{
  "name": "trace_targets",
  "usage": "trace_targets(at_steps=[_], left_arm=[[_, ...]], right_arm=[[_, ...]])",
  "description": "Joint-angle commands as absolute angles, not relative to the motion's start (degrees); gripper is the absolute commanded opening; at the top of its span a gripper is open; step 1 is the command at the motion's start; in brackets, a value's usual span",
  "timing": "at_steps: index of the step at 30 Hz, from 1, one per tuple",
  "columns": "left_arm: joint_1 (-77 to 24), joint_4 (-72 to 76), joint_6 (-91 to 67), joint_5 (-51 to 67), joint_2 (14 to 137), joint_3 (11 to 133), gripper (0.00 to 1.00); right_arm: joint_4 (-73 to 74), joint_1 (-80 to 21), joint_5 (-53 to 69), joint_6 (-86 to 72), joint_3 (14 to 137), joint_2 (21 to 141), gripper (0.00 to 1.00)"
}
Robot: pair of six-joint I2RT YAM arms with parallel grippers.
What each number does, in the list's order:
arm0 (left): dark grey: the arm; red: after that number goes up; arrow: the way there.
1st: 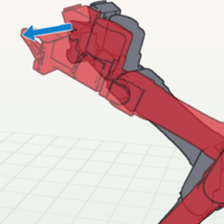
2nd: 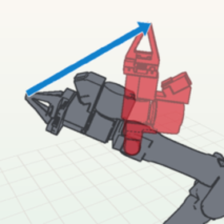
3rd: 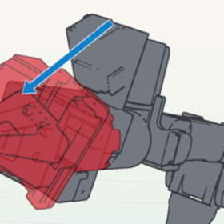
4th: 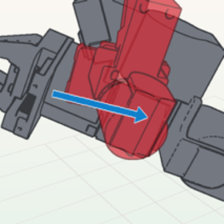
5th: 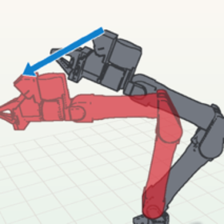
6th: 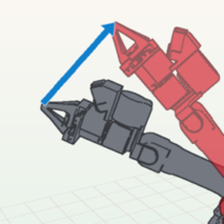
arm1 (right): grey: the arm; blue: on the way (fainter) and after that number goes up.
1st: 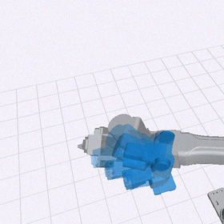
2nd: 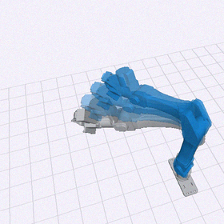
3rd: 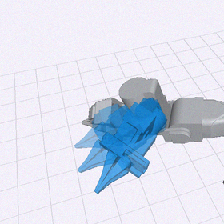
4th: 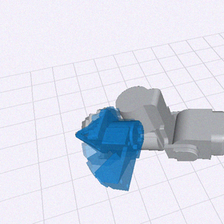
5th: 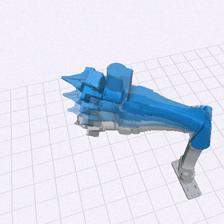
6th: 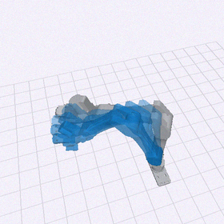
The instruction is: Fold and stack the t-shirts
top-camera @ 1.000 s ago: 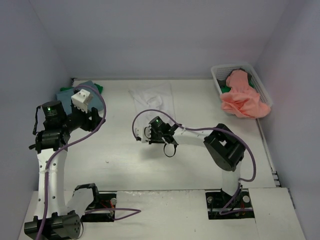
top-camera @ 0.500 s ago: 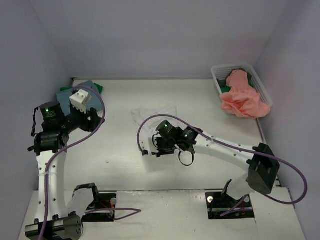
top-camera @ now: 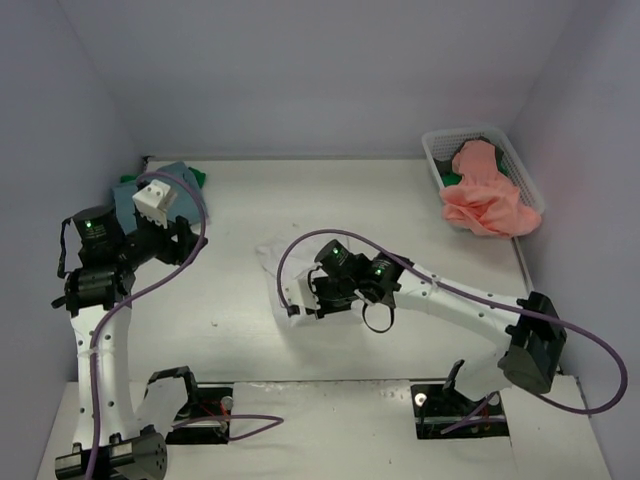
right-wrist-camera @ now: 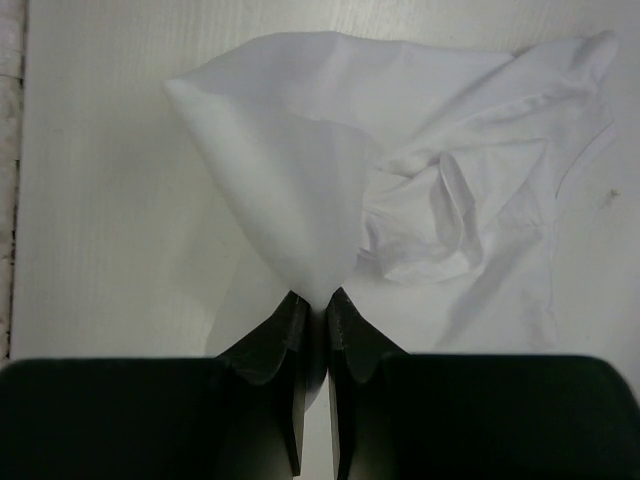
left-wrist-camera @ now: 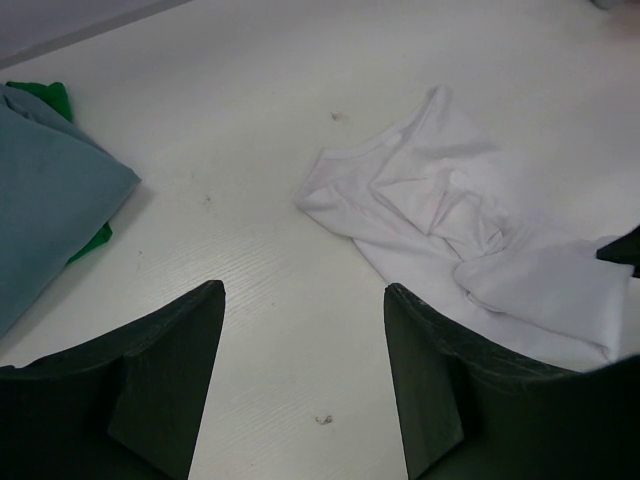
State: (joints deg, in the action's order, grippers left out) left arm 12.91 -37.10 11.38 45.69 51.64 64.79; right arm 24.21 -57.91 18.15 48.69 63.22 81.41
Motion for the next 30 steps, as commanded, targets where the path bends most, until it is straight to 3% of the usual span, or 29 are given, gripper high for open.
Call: trace_targets(at_steps=[1, 7, 30], left_arm=[[13.62, -34.72, 10.63, 48.34, 51.15, 67.32, 0.59], [14.06, -34.45, 10.63, 48.43, 50.80, 66.71, 0.59], [14.33, -32.78, 10.81, 49.13, 52.12, 65.04, 0.60]], right_arm=[[22.59, -53.19, 21.95, 52.63, 68.11, 85.51, 0.00], [21.80, -45.36, 27.32, 56.42, 78.63, 98.30, 0.00], [21.18, -41.66, 29.53, 57.92, 97.90, 112.94, 0.00]])
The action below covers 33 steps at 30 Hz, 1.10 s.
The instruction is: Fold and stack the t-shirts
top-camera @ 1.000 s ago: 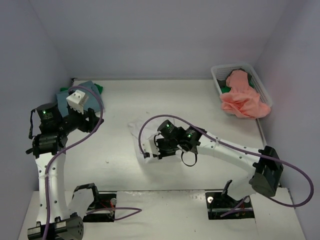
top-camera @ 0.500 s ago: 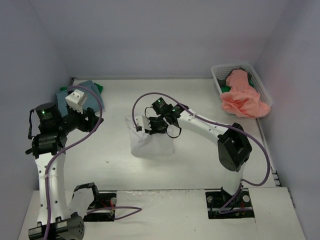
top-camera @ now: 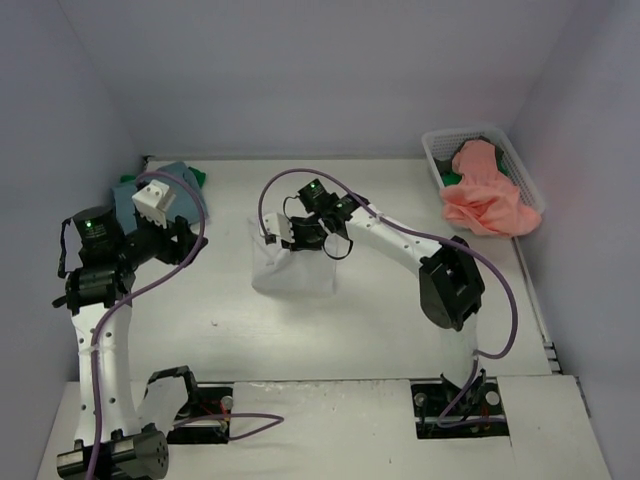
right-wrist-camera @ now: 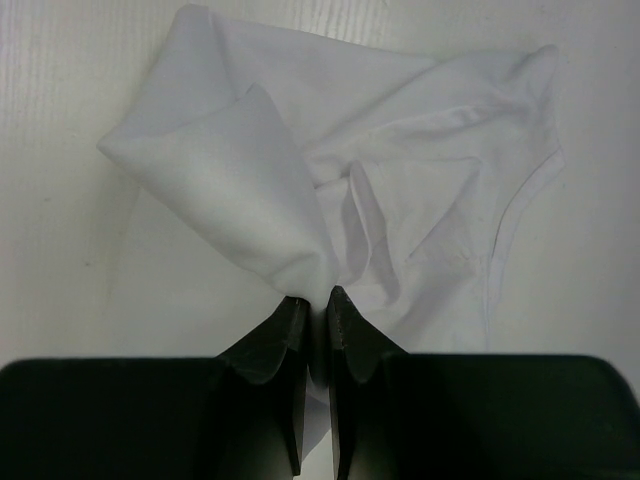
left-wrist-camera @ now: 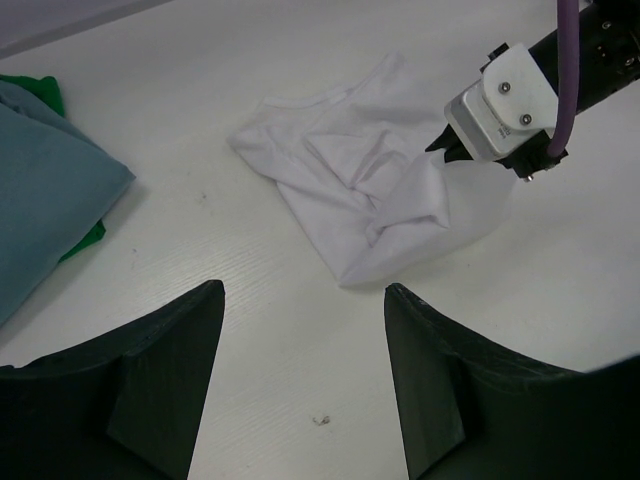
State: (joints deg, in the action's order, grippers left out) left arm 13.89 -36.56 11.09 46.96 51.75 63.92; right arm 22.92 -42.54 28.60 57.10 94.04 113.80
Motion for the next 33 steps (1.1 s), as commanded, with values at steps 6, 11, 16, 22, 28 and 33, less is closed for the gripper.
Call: trace_targets(at_steps=[6, 11, 16, 22, 28, 33], left_arm=[[14.33, -32.43, 10.55, 49.66, 52.91, 64.95, 0.60], [14.24, -32.17, 10.37, 49.57, 52.82, 64.42, 0.60], [14.33, -32.08, 10.11, 49.66, 53.00, 64.51, 0.60], [14.33, -32.08, 10.11, 49.13, 52.91, 64.25, 0.60], [14.50, -31.47, 9.93, 49.13, 53.17, 63.72, 0.60], [15.12, -30.85, 9.05, 50.18, 53.44, 63.46, 0.59]], right_arm=[[21.18, -40.43, 29.18, 58.45, 101.15, 113.29, 0.00], [21.09, -39.11, 29.79, 58.18, 104.50, 114.61, 0.00], [20.48, -37.79, 30.32, 58.01, 108.89, 118.47, 0.00], [18.90, -36.83, 30.24, 58.09, 114.24, 124.79, 0.00], [18.90, -35.51, 29.97, 58.53, 121.80, 131.21, 0.00], [18.02, -34.37, 29.00, 58.01, 126.56, 135.08, 0.00]])
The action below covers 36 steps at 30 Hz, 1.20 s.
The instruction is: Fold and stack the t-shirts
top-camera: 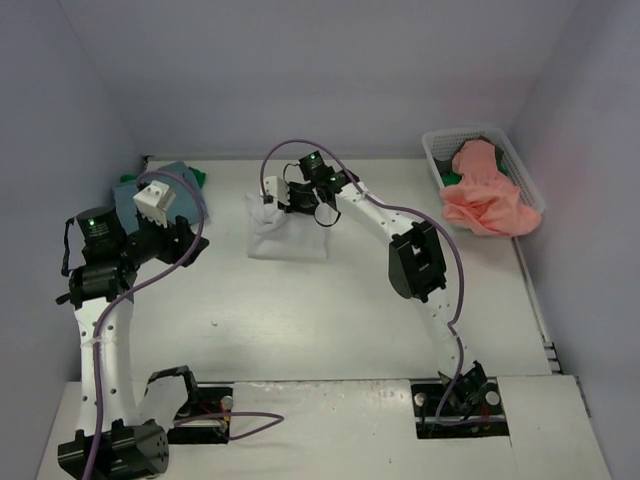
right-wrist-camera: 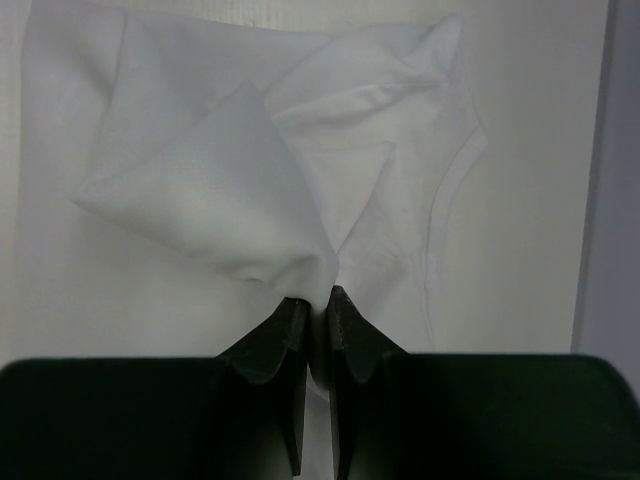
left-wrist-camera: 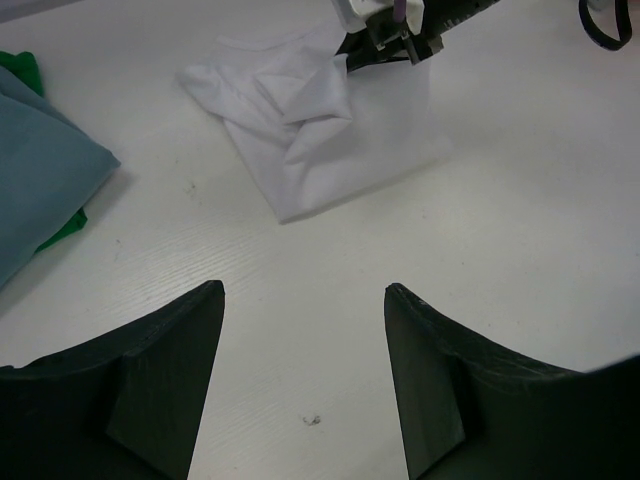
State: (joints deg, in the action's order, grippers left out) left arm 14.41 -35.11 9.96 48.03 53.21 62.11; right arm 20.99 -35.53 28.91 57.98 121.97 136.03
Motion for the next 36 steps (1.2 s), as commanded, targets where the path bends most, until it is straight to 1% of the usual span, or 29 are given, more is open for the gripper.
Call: trace_targets(at_steps=[1, 12, 19, 22, 23, 24, 26, 27, 28, 31, 32, 36], left_arm=[[15.20, -30.68, 8.88, 50.27, 53.52, 63.37, 0.60], [16.17, -29.80, 7.91, 51.42, 53.70, 63.11, 0.60], [16.52, -29.80, 7.82, 51.94, 53.70, 62.84, 0.60], [16.70, -29.88, 7.82, 52.21, 53.79, 62.84, 0.60], [16.70, -30.06, 7.91, 52.21, 53.79, 62.75, 0.60], [16.70, -30.06, 7.82, 52.38, 53.70, 62.84, 0.60], [16.70, -30.06, 7.74, 52.64, 53.79, 62.84, 0.59], [16.79, -30.06, 7.73, 52.82, 53.70, 62.84, 0.60], [16.79, -30.06, 7.65, 53.00, 53.79, 62.84, 0.60], [16.87, -30.06, 7.38, 53.52, 53.70, 62.93, 0.60], [16.79, -30.15, 7.38, 53.61, 53.61, 62.93, 0.59], [16.96, -30.24, 7.38, 54.05, 53.26, 62.67, 0.60]], right_arm=[[17.67, -34.10, 28.83, 57.57, 127.35, 136.13, 0.00], [13.36, -32.35, 27.33, 55.64, 131.57, 138.07, 0.00], [11.78, -31.29, 23.83, 53.88, 138.42, 144.66, 0.00], [9.76, -31.20, 20.49, 52.30, 140.70, 147.74, 0.05], [7.06, -31.20, 18.56, 51.69, 140.71, 148.35, 0.07], [6.42, -31.29, 16.63, 51.24, 141.06, 150.10, 0.13], [3.89, -31.55, 10.48, 50.45, 142.73, 151.78, 0.18], [2.74, -31.64, 8.11, 49.49, 143.00, 152.92, 0.29], [2.12, -31.73, 5.04, 48.44, 142.91, 153.19, 0.34], [-2.52, -32.08, 0.63, 47.99, 140.46, 152.76, 0.45], [-4.55, -32.25, -3.30, 48.42, 138.88, 152.49, 0.48], [-6.33, -32.43, -7.12, 46.76, 138.34, 152.05, 0.48]])
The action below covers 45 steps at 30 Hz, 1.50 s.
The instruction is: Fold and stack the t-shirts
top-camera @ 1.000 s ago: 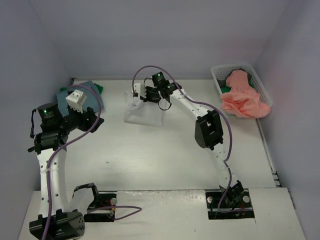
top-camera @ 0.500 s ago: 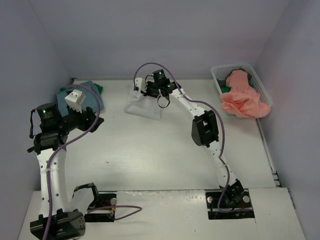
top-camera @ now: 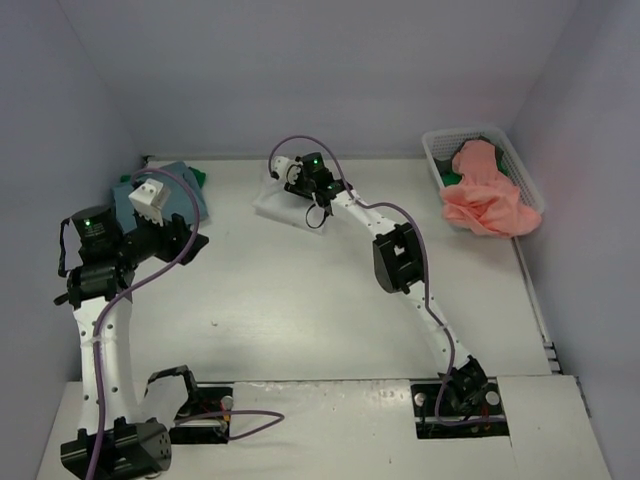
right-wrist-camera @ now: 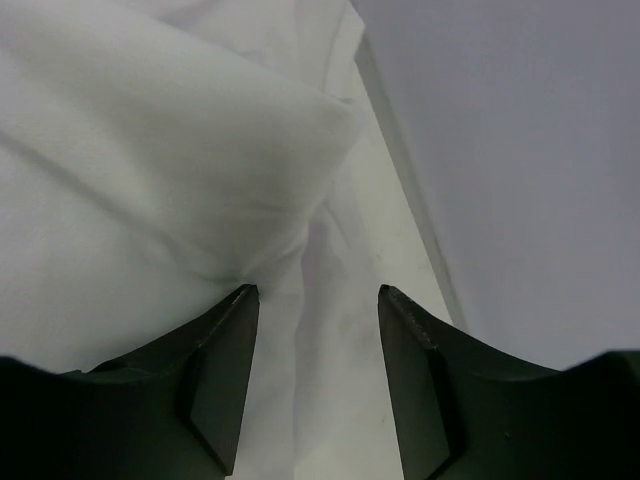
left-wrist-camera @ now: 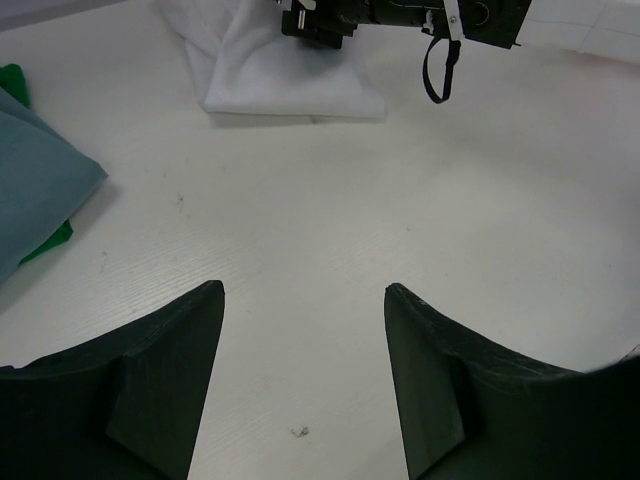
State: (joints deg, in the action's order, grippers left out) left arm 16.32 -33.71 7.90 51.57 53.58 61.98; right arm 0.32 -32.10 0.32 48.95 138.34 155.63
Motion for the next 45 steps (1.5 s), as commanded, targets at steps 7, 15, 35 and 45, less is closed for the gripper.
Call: trace_targets(at_steps=[7, 15, 35, 45], left_arm=[[17.05, -29.97, 7.56, 53.61, 52.74, 61.88, 0.60], [16.96, -29.62, 7.38, 53.96, 52.65, 61.79, 0.60], [16.96, -29.36, 7.47, 54.23, 52.21, 61.26, 0.60], [17.05, -29.44, 7.47, 54.76, 52.12, 61.44, 0.60]], right_arm=[[-8.00, -33.13, -8.53, 44.57, 135.27, 150.91, 0.45], [-7.56, -33.75, -6.69, 40.70, 131.40, 145.73, 0.42], [-2.29, -36.30, 7.20, 37.00, 125.16, 142.38, 0.09], [7.81, -37.53, 12.56, 39.55, 123.76, 142.83, 0.08]])
